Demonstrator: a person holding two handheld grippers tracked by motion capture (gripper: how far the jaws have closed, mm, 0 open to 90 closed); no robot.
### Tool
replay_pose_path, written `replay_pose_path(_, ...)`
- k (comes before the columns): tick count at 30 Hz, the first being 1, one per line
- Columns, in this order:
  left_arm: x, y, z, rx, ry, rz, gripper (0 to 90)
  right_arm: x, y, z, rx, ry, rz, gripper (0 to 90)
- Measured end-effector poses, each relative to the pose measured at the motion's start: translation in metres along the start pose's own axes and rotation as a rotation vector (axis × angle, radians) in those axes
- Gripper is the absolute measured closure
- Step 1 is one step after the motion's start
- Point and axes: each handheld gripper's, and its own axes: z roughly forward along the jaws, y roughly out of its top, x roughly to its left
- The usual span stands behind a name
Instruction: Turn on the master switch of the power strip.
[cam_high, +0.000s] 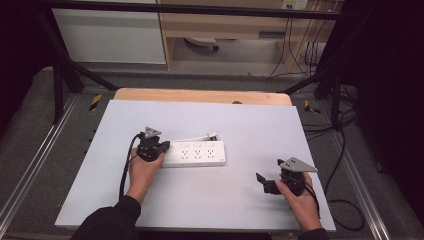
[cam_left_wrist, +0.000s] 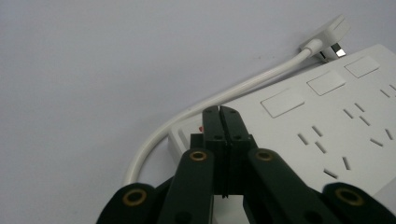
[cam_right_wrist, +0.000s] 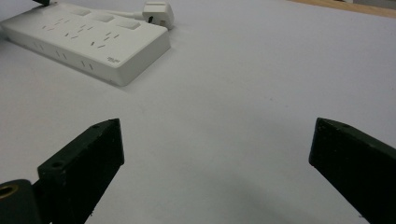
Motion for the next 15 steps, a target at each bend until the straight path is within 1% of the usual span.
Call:
replay_pose_path(4, -0.0007, -0.0002, 0.0001, 0.001, 0.007, 0.005, 90.0, 0.0001, 0.0000, 0.0001, 0.001, 0.000, 0.000, 3.6)
replay_pose_path(15, 0.0000, -0.0007, 0.0009, 0.006, 0.003, 0.005, 90.0, 0.0006, 0.0001, 0.0004, 0.002, 0.003, 0.004, 3.5)
